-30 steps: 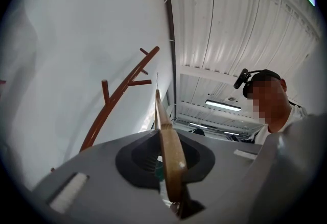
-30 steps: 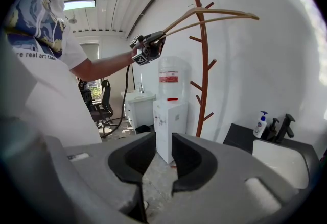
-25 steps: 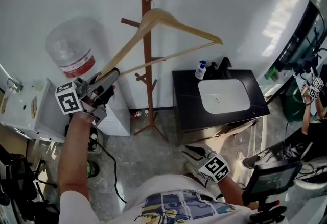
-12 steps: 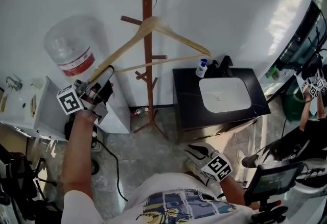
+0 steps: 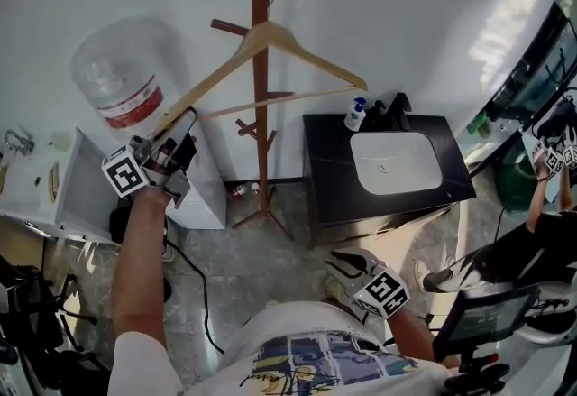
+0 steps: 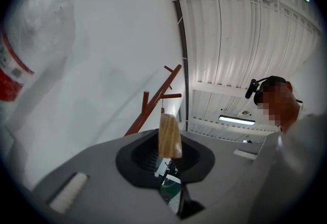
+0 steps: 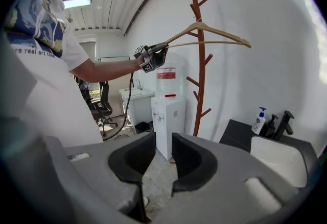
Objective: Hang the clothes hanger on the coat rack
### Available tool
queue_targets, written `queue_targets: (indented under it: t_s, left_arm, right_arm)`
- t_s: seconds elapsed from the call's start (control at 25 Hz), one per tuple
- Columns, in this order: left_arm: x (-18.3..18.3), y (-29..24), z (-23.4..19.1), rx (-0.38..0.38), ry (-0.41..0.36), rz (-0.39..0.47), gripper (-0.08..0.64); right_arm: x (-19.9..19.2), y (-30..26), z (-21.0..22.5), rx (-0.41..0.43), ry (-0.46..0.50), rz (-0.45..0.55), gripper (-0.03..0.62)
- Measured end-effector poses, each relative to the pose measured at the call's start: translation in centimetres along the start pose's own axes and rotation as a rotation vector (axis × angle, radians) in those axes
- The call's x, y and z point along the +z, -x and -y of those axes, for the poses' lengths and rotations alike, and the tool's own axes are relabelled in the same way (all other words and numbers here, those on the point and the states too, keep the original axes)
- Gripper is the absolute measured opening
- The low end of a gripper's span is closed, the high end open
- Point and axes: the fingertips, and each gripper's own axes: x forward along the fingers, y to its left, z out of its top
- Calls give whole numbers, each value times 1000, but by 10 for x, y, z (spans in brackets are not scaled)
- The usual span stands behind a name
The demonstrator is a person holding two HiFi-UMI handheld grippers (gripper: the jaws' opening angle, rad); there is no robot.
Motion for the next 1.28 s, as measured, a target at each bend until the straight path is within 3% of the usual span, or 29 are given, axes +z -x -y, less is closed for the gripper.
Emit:
queue_targets:
  t_s: [0.76, 1.28]
  left_arm:
    - [5, -2, -37, 128, -166, -33, 38]
    - [12, 2, -30, 170, -230, -52, 44]
  right_arm:
    - [8, -6, 17, -29, 12, 3, 98]
    - [13, -10, 9, -7, 17, 7, 98]
